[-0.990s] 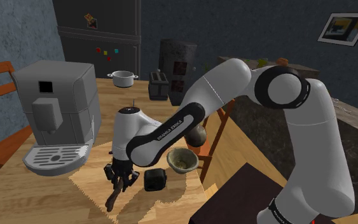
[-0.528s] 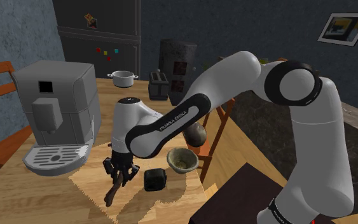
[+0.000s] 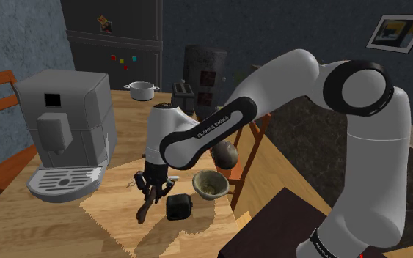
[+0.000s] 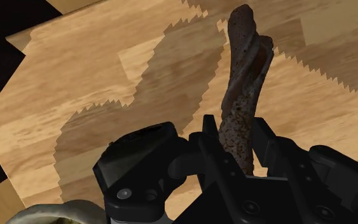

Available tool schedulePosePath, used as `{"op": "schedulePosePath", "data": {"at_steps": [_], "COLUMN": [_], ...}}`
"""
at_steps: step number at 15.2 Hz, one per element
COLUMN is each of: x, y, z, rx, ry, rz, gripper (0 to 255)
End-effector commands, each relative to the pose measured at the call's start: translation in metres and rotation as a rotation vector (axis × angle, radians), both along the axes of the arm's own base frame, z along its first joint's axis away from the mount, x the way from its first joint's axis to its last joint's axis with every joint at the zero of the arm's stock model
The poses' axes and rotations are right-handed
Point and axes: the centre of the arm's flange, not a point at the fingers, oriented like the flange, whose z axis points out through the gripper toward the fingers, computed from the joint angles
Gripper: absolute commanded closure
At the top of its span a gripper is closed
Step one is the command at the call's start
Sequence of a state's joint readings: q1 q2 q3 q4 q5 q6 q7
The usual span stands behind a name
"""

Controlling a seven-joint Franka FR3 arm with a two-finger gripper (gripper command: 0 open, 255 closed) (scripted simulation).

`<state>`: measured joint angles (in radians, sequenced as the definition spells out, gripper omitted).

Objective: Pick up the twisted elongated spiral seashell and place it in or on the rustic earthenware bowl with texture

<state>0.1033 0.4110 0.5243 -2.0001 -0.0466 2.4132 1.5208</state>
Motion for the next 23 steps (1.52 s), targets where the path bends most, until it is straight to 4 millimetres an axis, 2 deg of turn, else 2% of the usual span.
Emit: {"op": "schedulePosePath", "data": {"at_steps": [1,21,22,23], "x": [0.0,-0.007,-0.008,-0.008], "y": [-0.028,-0.292,-0.31,-0.31], "z": [0.001,0.003,0.003,-0.002], "rx": [0.0,0.0,0.0,0.0], "ry": [0.0,0.0,0.0,0.0], "rz": [0.001,0.001,0.001,0.001], "gripper": [255,255,255,255]}}
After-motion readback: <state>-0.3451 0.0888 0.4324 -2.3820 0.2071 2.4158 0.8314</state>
